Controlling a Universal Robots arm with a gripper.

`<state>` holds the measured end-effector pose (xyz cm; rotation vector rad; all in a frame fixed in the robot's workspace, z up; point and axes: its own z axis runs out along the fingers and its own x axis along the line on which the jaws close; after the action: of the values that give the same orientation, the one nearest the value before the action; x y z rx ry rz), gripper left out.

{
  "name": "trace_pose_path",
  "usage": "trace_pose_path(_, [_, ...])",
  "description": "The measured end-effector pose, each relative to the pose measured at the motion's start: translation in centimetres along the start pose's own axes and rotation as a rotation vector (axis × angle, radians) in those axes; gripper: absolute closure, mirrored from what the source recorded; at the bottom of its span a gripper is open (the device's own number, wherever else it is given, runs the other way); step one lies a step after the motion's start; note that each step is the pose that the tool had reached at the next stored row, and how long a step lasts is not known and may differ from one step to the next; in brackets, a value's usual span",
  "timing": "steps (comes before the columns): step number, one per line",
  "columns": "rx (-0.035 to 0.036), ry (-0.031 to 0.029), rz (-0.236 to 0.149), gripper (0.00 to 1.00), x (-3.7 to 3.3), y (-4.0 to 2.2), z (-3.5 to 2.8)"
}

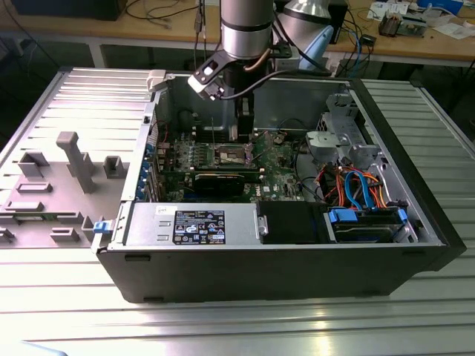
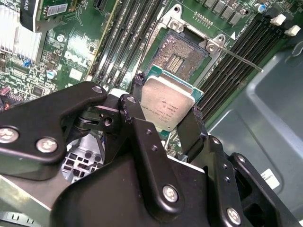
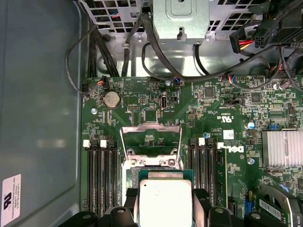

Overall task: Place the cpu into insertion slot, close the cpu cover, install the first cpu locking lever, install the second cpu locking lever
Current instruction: 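Place the cpu into insertion slot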

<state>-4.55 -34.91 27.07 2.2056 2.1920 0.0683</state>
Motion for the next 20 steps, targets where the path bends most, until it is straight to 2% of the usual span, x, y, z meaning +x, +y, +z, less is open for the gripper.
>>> trace_pose_path(15, [0.0006, 0.0007, 0.000, 0.46, 0.00, -0.05, 0.21])
trace_pose_path(17, [0.0006, 0.0031, 0.000, 0.46, 0.00, -0.05, 0.22])
trace_pose_path(20, [0.0007, 0.0111, 0.001, 0.46, 0.00, -0.05, 0.24])
